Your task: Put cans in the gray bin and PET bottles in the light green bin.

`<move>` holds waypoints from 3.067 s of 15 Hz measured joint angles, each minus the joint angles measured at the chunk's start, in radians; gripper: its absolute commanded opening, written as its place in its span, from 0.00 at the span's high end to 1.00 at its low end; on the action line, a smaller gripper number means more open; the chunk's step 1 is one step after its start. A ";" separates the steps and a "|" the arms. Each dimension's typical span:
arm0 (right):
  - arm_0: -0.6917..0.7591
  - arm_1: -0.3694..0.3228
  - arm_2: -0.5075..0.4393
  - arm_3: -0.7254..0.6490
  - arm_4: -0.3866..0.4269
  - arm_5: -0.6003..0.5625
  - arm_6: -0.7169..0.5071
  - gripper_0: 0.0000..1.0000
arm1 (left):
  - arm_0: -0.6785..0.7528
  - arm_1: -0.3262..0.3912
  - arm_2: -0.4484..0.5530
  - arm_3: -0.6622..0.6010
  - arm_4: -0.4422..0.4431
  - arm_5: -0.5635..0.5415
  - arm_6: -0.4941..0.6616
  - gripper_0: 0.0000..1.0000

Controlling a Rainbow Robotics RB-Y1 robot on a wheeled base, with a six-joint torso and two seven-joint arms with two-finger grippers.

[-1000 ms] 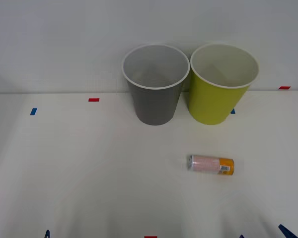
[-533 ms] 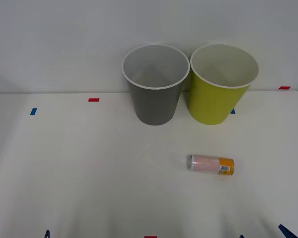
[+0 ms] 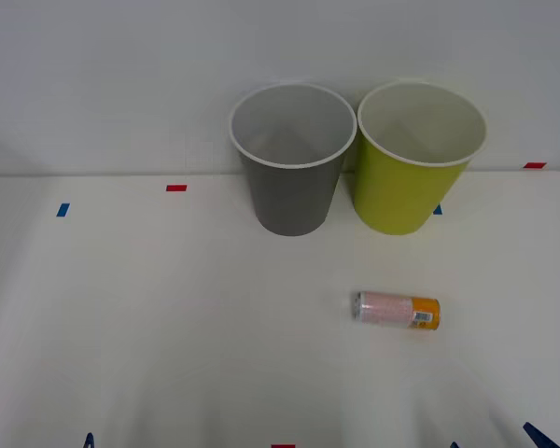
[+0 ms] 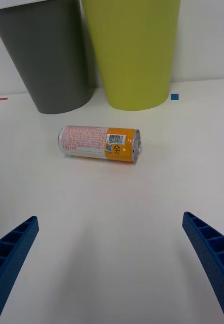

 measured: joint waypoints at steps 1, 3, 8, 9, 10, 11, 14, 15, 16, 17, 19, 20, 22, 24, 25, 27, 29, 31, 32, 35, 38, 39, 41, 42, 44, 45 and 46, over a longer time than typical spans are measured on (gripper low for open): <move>0.000 0.000 0.000 0.000 0.000 0.000 0.000 0.01 | 0.000 0.000 0.000 0.000 0.000 0.000 0.000 0.00; 0.000 0.000 0.000 0.000 0.000 0.000 0.000 0.01 | 0.000 0.000 0.000 0.000 0.000 0.000 0.000 0.00; 0.000 0.000 0.000 0.000 0.000 0.000 0.000 0.01 | 0.000 0.000 0.000 0.000 0.000 0.000 0.000 0.00; 0.000 0.000 0.000 0.000 0.000 0.000 0.000 0.01 | 0.000 0.000 0.000 0.000 0.000 0.000 0.000 0.00; 0.000 0.000 0.000 0.000 0.000 0.000 0.000 0.01 | 0.000 0.000 0.000 0.000 0.000 0.000 0.000 0.00; 0.000 0.000 0.000 0.000 0.000 0.000 0.000 0.01 | 0.000 0.000 0.000 0.000 0.000 0.000 0.000 0.00; 0.000 0.000 0.000 0.000 0.000 0.000 0.000 0.01 | 0.000 0.000 0.000 0.000 0.000 0.000 0.000 0.00; 0.000 0.000 0.000 0.000 0.000 0.000 0.000 0.01 | 0.000 0.000 0.000 0.000 0.000 0.000 0.000 0.00; 0.000 0.000 0.000 0.000 0.000 0.000 0.000 0.01 | 0.000 0.000 0.000 0.000 0.000 0.000 0.000 0.00; 0.000 0.000 0.000 0.000 0.000 0.000 0.000 0.01 | 0.000 0.000 0.000 0.000 0.000 0.000 0.000 0.00; 0.000 0.000 0.000 0.000 0.000 0.000 0.000 0.01 | 0.000 0.000 0.000 0.000 0.000 0.000 0.000 0.00; 0.000 0.000 0.000 0.000 0.000 0.000 0.000 0.01 | 0.000 0.000 0.000 0.000 0.000 0.000 0.000 0.00; 0.000 0.000 0.000 0.000 0.000 0.000 0.000 0.01 | 0.000 0.000 0.000 0.000 0.000 0.000 0.000 0.00; -0.008 0.015 0.006 0.028 0.003 0.010 0.001 0.01 | 0.000 0.000 0.000 0.000 0.000 0.000 0.000 0.00; -0.010 0.021 0.010 0.026 0.004 0.010 0.001 0.01 | 0.000 0.000 0.000 0.000 0.000 0.000 0.000 0.00; -0.006 0.016 0.007 -0.022 -0.001 0.009 0.000 0.01 | 0.000 0.000 0.000 0.000 0.000 0.000 0.000 0.00; -0.002 0.003 0.005 -0.068 -0.044 0.029 -0.002 0.01 | 0.000 0.000 0.000 0.000 0.000 0.000 0.000 0.00; -0.002 -0.005 0.000 -0.118 -0.118 0.114 0.002 0.01 | 0.000 0.000 0.000 0.000 0.000 0.000 0.000 0.00; -0.003 -0.006 -0.003 -0.146 -0.160 0.161 0.003 0.01 | 0.000 0.000 0.000 0.000 0.000 0.000 0.000 0.00; -0.007 -0.001 -0.023 -0.232 -0.265 0.308 0.007 0.01 | 0.000 0.000 0.000 0.000 0.000 0.000 0.000 0.00; -0.042 0.024 -0.055 -0.295 -0.361 0.466 0.004 0.01 | 0.000 0.000 0.000 0.000 0.000 0.000 0.000 0.00; -0.068 0.036 -0.066 -0.305 -0.396 0.512 0.003 0.01 | 0.000 0.000 0.000 0.000 0.000 0.000 0.000 0.00; -0.123 0.050 -0.094 -0.313 -0.437 0.582 0.001 0.01 | 0.000 0.000 0.000 0.000 0.000 0.000 0.000 0.00; -0.141 0.050 -0.110 -0.315 -0.442 0.611 0.000 0.01 | 0.000 0.000 0.000 0.000 0.000 0.000 0.000 0.00; -0.154 0.039 -0.132 -0.328 -0.447 0.656 -0.008 0.01 | 0.000 0.000 0.000 0.000 0.000 0.000 0.000 0.00; -0.156 0.032 -0.137 -0.332 -0.452 0.661 -0.015 0.01 | 0.000 0.000 0.000 0.000 0.000 0.000 0.000 0.00; -0.157 0.025 -0.139 -0.334 -0.459 0.664 -0.026 0.01 | 0.000 0.000 0.000 0.000 0.000 0.000 0.000 0.00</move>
